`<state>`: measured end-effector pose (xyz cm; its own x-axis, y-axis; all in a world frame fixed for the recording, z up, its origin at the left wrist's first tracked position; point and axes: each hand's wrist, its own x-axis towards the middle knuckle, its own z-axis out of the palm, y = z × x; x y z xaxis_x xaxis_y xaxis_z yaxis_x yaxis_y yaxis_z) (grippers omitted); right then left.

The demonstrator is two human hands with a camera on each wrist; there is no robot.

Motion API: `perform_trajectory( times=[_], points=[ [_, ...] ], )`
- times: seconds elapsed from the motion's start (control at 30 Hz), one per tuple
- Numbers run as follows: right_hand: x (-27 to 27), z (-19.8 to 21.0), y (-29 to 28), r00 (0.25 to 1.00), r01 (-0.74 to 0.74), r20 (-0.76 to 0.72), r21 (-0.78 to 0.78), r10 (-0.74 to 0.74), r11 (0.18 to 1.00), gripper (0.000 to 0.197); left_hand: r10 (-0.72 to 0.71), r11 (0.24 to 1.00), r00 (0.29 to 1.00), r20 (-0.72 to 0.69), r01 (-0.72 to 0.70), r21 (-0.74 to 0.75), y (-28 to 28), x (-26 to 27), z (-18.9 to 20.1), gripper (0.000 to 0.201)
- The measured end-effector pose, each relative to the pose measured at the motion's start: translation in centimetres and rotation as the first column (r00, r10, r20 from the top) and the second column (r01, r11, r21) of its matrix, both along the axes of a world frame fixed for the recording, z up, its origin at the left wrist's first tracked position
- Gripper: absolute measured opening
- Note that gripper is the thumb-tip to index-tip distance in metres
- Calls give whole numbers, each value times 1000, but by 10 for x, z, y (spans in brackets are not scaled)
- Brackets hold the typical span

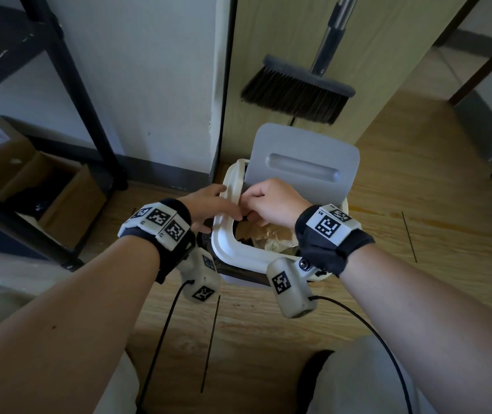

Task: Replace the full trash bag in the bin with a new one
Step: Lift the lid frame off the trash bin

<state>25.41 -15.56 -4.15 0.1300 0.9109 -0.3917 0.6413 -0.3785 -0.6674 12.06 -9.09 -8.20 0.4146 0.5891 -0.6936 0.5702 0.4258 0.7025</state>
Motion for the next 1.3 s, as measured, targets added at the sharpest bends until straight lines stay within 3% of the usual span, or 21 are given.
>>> perform_trajectory(
  times=[0.07,0.2,0.37,0.67,0.83,0.97,1.1,1.3],
  points=[
    [5,4,-4,999,29,-26,6,-29,1000,24,-27,998,999,-44,30,64,-1,4,-6,105],
    [17,7,-11,996,90,-18,43,-89,995,21,47,980,991,-128,-20,200,-10,12,-2,84],
    [43,7,-23,975,151,148,122,-169,981,19,35,977,987,-158,-1,212,-13,17,6,75],
    [89,14,-53,808,379,394,220,-437,899,20,84,969,985,-153,-45,244,-17,20,15,68],
    [96,16,-61,791,417,431,139,-434,898,29,140,959,982,-125,-103,264,-21,21,18,69],
    [94,21,-60,811,400,417,117,-410,909,17,180,944,980,-87,-147,297,-22,22,21,67],
    [91,22,-59,811,399,414,124,-412,909,19,205,939,977,-61,-179,294,-22,23,23,76],
    [88,22,-56,810,380,413,170,-416,909,30,245,928,969,-28,-226,295,-22,23,23,62]
  ],
)
